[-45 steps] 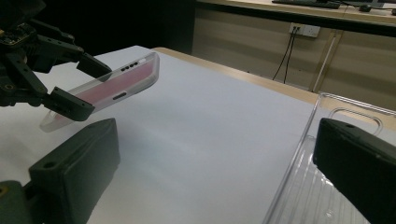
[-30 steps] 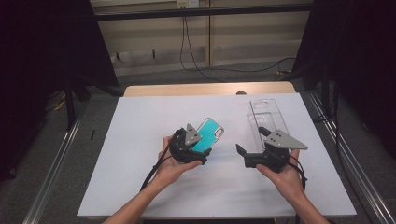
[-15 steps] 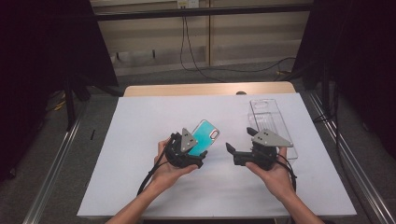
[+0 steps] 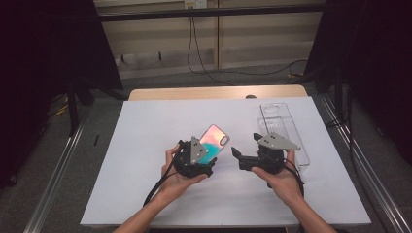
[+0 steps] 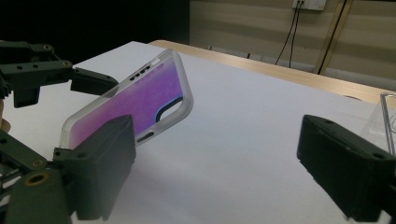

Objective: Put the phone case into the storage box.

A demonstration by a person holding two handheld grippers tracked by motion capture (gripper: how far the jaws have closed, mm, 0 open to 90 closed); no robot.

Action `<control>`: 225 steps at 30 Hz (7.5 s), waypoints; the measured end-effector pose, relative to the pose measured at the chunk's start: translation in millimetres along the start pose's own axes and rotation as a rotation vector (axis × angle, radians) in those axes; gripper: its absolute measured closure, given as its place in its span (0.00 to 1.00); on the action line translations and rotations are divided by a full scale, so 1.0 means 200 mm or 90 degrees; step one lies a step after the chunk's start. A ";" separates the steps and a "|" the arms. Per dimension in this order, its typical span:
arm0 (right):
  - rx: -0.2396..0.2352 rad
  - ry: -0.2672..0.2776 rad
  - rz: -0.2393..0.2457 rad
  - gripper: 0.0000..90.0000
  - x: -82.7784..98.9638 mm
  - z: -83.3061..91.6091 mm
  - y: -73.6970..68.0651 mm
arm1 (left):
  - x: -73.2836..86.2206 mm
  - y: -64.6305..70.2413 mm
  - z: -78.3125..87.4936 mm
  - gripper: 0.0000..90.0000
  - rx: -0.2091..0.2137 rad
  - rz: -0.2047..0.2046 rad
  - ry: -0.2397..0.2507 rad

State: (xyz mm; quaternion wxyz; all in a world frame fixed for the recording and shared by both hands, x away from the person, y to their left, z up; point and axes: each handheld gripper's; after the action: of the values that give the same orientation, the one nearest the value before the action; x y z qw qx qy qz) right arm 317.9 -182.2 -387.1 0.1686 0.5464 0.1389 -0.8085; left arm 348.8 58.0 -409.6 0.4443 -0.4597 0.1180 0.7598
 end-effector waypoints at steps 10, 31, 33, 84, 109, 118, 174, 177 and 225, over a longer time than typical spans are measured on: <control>-0.043 -0.111 -0.013 0.23 -0.05 -0.04 -0.01 | -0.02 0.04 0.00 0.19 -0.033 -0.025 0.017; -0.009 -0.109 -0.019 0.21 -0.11 -0.10 -0.02 | -0.02 0.09 -0.03 0.19 -0.086 -0.054 0.034; -0.010 -0.114 -0.025 0.24 -0.11 -0.10 -0.02 | -0.02 0.09 -0.03 0.19 -0.086 -0.055 0.033; -0.070 -0.166 -0.296 0.85 -0.12 -0.22 -0.02 | -0.03 0.08 -0.05 0.19 -0.096 -0.034 0.046; -0.126 -0.102 -0.321 0.94 -0.13 -0.18 -0.01 | -0.02 0.03 -0.05 0.14 -0.054 0.022 0.078; -0.116 -0.091 -0.301 0.94 -0.14 -0.16 0.00 | -0.02 -0.05 -0.02 0.07 0.003 0.101 0.097; -0.028 -0.026 -0.201 0.94 -0.19 -0.02 0.18 | 0.30 -0.25 0.24 0.04 -0.033 0.181 0.188; -0.023 -0.024 -0.194 0.94 -0.19 -0.01 0.19 | 0.30 -0.25 0.26 0.03 -0.027 0.177 0.194; 0.089 0.018 -0.141 0.94 -0.33 0.14 0.45 | 0.61 -0.30 0.60 0.03 -0.094 0.212 0.193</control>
State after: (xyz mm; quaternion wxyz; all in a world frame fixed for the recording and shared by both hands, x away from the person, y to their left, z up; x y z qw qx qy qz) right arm 356.3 -267.3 -320.1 0.0380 0.5497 0.1440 -0.8220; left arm 302.1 231.1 -427.6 0.2551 -0.5740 0.2020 0.7514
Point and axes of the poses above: each handheld gripper's, and its own axes: z roughly backward along the jaws, x roughly out of its underside, y roughly to its right, and after that the axes turned 4 degrees about x, right-handed
